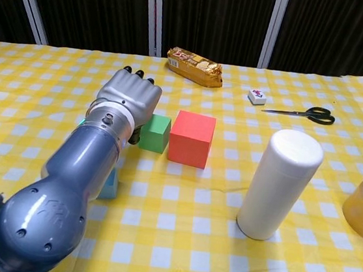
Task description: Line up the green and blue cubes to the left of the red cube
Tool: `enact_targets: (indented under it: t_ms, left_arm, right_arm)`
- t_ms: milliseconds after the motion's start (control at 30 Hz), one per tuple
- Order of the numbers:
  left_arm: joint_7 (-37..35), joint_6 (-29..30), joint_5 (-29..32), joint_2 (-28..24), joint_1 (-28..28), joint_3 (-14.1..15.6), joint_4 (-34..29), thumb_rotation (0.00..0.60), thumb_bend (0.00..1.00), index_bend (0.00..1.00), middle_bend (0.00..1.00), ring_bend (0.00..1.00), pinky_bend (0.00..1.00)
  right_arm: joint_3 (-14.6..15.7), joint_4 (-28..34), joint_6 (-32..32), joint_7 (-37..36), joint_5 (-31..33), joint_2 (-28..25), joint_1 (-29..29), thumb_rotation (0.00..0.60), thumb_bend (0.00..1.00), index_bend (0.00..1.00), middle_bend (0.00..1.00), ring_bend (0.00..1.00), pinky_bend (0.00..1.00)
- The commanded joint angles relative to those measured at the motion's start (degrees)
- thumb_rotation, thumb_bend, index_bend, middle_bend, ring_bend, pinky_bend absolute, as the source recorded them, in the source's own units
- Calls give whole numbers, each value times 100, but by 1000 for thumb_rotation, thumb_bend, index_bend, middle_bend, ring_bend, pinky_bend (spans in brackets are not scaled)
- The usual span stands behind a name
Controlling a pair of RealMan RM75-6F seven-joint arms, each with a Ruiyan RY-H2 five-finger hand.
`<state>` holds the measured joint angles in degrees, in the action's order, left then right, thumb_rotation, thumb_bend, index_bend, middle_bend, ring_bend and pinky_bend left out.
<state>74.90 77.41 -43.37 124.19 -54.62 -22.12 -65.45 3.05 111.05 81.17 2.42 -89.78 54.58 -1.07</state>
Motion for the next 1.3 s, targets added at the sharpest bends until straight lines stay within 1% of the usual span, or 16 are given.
enact_targets:
  t_ms: [33, 267, 533, 833, 1000, 1167, 1300]
  left_arm:
    - [-52, -89, -10, 99, -44, 28, 194, 600, 305, 324, 66, 0, 0]
    - [-151, -210, -71, 308, -163, -18, 576, 600, 305, 330, 67, 0, 0]
    - [-242, -243, -181, 477, -233, -43, 759, 600, 305, 336, 69, 0, 0]
    - [-169, -236, -227, 574, -260, -85, 877, 600, 305, 333, 69, 0, 0]
    - [-132, -250, -227, 582, -245, -72, 857, 600, 305, 256, 66, 0, 0]
    - [64, -207, -211, 543, -228, -62, 779, 600, 305, 182, 51, 0, 0]
    - [238, -136, -183, 489, -209, -75, 663, 600, 305, 169, 48, 0, 0]
  right_arm:
    - [-8, -15, -15, -22, 27, -6, -7, 600, 282, 50, 0, 10, 0]
    - [-12, -42, -42, -74, 37, -14, -22, 600, 282, 50, 0, 10, 0]
    - [-1, -36, -63, -44, 14, -2, -33, 600, 283, 50, 0, 9, 0]
    - [-3, -37, -79, -67, 46, -13, -38, 600, 282, 50, 0, 9, 0]
    - [0, -33, -64, -65, 27, -14, -33, 600, 282, 50, 0, 10, 0]
    - [-5, -35, -47, -81, 24, -23, -29, 600, 282, 50, 0, 9, 0]
    - [-5, -30, -54, -75, 12, -25, -36, 600, 282, 50, 0, 9, 0]
